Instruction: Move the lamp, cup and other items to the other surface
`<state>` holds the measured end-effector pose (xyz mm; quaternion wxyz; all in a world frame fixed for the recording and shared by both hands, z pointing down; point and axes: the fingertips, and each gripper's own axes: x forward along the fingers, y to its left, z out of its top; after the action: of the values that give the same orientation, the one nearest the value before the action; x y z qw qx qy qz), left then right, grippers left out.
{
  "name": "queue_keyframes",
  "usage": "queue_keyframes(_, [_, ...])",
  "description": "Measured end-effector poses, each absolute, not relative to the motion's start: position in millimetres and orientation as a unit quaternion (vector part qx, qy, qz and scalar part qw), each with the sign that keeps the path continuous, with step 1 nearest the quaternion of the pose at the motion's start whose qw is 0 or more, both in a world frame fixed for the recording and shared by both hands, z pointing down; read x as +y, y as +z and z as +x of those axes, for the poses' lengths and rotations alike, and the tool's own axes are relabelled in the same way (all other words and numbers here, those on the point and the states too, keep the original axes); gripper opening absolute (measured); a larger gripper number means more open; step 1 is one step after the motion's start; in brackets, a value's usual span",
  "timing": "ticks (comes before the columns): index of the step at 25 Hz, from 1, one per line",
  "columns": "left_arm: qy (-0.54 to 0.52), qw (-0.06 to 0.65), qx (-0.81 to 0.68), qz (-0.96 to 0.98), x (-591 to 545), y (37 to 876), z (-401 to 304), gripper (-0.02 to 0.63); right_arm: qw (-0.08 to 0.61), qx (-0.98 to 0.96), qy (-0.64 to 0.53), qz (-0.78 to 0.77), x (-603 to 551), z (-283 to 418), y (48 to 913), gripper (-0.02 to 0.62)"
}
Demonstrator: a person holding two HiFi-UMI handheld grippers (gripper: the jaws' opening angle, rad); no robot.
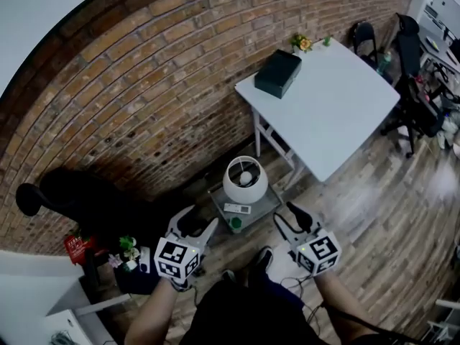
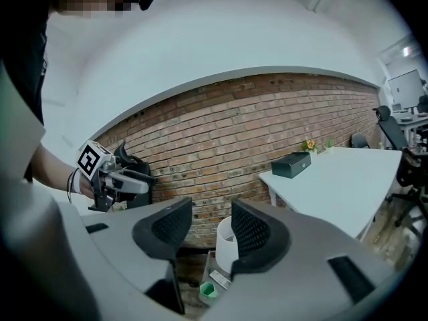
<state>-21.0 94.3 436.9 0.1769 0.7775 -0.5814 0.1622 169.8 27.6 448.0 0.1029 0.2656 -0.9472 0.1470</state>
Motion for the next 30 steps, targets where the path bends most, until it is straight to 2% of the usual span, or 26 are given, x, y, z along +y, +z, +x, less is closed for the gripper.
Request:
queue_keyframes(13, [0.179,0.210,-0.565,0.777,48,473,-36,0.247,0.127,-0.948,0.166,0.241,-15,151,476,0.193])
queue_keyframes(30, [0.206,0.287,-0.395,0.848,-31,615,-93,0.296,0.184,-0.916,0.251,0.251,-65,90,576,0.252])
